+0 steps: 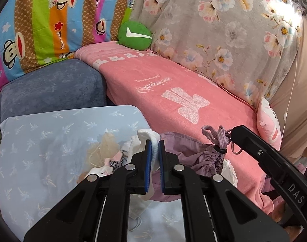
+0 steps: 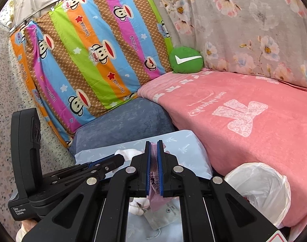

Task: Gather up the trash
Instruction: 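Lift the glove and purple bag and carry both toward the bin, then open both grippers over the bin to release the glove and bag, then grasp the white glove with the left gripper while the right grasps the grey pouch, then lift the white glove and grey pouch and carry them over the bin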

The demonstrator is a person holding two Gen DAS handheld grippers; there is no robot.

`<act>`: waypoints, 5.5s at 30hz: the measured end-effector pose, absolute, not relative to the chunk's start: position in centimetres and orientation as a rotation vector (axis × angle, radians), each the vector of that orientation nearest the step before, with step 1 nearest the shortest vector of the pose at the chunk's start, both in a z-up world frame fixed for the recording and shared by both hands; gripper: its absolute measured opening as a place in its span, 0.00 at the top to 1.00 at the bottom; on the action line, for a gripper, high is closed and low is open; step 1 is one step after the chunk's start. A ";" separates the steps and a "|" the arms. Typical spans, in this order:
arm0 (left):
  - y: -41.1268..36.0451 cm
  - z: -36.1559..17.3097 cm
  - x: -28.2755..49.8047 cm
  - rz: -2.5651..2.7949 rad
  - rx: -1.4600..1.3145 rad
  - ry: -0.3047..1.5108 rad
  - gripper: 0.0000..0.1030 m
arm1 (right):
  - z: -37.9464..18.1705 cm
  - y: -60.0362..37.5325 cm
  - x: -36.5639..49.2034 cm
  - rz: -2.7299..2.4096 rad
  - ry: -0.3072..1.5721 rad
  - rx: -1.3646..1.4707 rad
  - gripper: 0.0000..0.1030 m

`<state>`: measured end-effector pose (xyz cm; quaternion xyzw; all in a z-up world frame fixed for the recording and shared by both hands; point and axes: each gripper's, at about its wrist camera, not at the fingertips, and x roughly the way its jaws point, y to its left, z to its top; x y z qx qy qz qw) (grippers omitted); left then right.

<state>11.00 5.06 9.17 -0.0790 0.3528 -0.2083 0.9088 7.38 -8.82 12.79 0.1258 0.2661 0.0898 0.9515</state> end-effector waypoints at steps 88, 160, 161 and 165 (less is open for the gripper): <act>1.8 1.7 12.2 -0.379 -0.085 0.884 0.45 | 2.4 -14.3 7.1 0.036 0.748 0.312 0.72; 12.4 -0.9 11.7 -0.330 -0.206 0.914 0.94 | -5.1 -2.0 9.5 0.142 0.930 0.171 0.89; 12.1 -0.3 11.7 -0.337 -0.200 0.901 0.94 | -4.4 -2.4 9.5 0.140 0.916 0.179 0.89; 10.6 2.4 11.6 -0.367 -0.171 0.839 0.94 | -1.9 -3.8 9.4 0.130 0.867 0.215 0.89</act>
